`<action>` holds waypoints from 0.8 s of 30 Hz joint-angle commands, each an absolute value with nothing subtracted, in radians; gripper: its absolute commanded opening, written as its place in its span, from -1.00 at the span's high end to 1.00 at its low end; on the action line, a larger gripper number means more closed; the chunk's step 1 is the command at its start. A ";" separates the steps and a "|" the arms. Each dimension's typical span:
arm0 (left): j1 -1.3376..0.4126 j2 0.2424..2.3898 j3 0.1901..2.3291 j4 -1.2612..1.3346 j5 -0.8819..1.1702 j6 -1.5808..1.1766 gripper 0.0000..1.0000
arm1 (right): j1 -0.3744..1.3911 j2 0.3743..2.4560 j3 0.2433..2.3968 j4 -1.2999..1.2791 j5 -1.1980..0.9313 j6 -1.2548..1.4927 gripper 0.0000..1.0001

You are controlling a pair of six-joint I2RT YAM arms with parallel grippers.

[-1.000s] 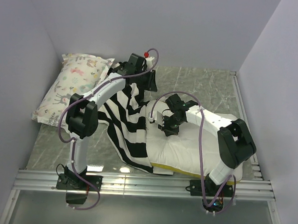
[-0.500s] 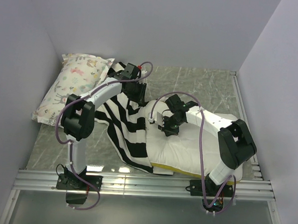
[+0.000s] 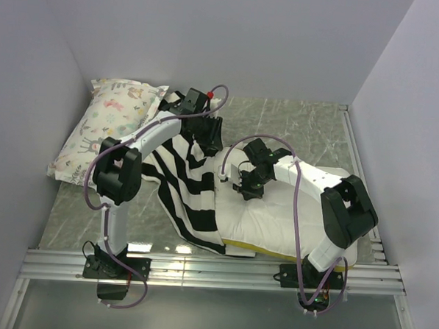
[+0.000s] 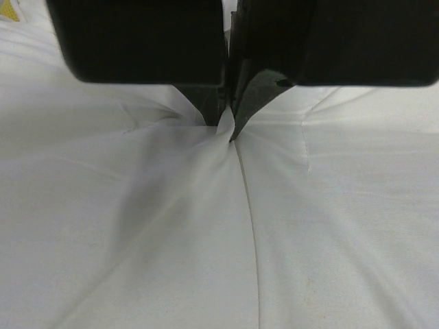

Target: Put the pillow into the pillowcase

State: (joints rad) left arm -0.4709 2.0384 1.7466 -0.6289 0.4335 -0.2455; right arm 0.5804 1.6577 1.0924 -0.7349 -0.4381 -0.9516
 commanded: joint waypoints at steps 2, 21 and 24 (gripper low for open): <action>-0.476 2.023 1.726 -0.615 0.457 -0.253 0.21 | 0.607 1.689 1.048 -0.842 -0.433 -0.969 1.00; -0.446 1.964 1.556 -0.629 0.449 -0.258 0.26 | 0.607 1.684 1.031 -0.834 -0.413 -0.976 1.00; -0.443 1.925 1.540 -0.641 0.434 -0.242 0.22 | 0.606 1.686 1.028 -0.834 -0.414 -0.976 1.00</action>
State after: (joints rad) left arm -0.4507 2.0155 1.5620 -0.5861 0.4301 -0.2569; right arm 0.5888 1.6569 1.0859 -0.7322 -0.4355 -0.9585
